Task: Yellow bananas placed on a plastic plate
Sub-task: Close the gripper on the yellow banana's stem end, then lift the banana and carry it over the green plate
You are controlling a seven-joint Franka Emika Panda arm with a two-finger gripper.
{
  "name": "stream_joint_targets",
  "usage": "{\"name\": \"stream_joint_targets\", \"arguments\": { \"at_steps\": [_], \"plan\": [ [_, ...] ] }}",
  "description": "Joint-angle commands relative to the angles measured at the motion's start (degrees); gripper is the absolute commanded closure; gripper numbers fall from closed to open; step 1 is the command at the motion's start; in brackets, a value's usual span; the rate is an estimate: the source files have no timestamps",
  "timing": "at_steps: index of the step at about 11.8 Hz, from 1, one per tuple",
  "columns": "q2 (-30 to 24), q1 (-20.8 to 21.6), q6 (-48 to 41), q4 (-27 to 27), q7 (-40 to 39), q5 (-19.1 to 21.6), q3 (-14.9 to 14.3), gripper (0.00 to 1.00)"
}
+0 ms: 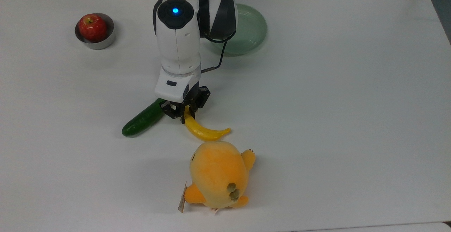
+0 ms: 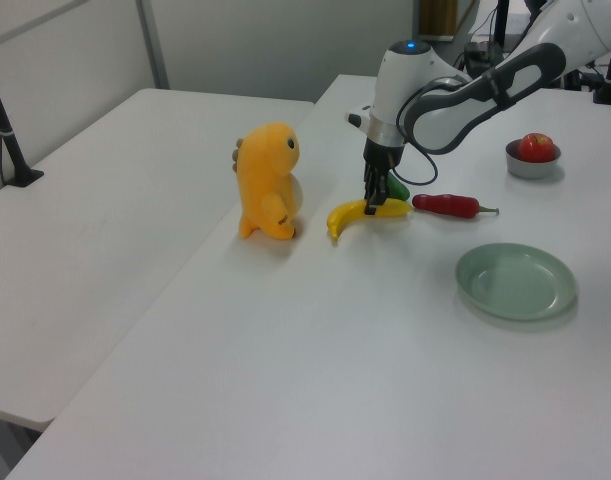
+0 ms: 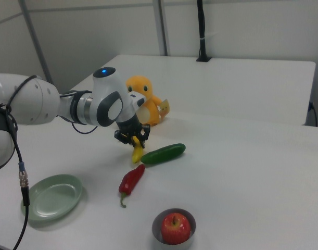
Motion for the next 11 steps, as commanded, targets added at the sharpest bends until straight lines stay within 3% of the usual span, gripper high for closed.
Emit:
{"name": "stream_joint_targets", "arguments": {
  "at_steps": [1, 3, 8, 11],
  "plan": [
    [-5.41, 0.15, -2.59, -1.2, 4.91, -0.03, 0.87, 0.93],
    [-9.71, -0.21, -9.69, -1.21, 6.68, -0.03, 2.63, 0.92],
    [-23.77, 1.37, -33.23, -5.06, 8.35, 1.11, 2.72, 0.92],
    [-28.97, 3.39, -43.97, -8.84, 8.79, 3.04, 2.72, 0.92]
  ]
}}
